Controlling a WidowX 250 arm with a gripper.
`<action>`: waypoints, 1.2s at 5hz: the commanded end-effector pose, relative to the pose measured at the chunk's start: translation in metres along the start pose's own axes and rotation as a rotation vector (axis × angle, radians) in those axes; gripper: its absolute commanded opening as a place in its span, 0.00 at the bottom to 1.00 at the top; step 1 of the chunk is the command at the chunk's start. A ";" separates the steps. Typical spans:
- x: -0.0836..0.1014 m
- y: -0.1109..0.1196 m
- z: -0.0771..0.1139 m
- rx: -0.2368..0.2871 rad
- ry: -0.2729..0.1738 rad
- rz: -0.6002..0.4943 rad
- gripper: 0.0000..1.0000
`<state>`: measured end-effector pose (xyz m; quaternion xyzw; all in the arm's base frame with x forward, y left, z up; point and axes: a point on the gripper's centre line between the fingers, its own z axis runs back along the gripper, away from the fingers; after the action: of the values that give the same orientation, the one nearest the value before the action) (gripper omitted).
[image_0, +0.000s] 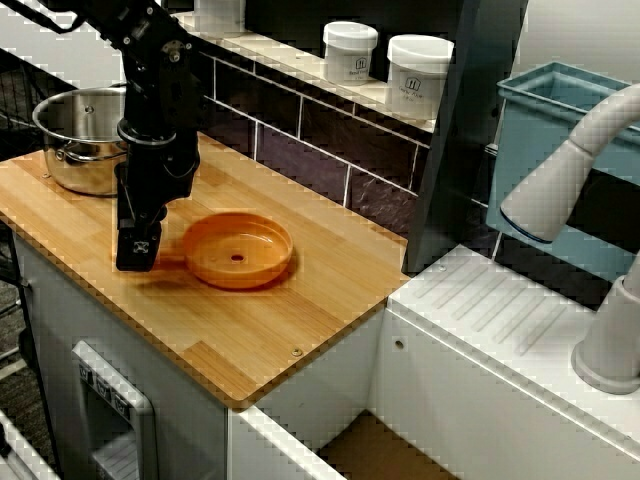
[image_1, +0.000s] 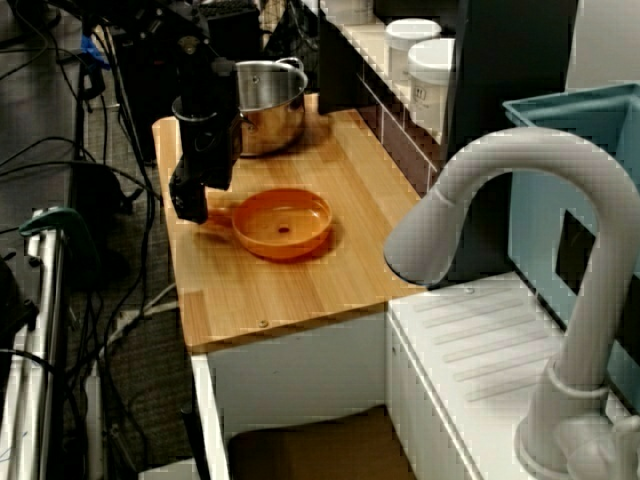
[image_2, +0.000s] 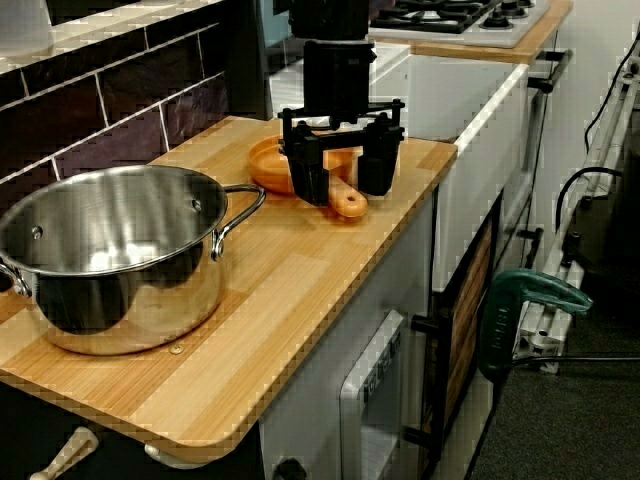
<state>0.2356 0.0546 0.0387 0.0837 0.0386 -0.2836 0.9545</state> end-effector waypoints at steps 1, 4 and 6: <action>0.000 0.010 0.002 0.032 -0.017 -0.002 1.00; -0.004 0.007 0.004 0.023 -0.024 -0.007 0.00; -0.007 0.006 0.007 0.021 -0.030 -0.004 0.00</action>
<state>0.2404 0.0538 0.0376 0.0795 0.0406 -0.2914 0.9524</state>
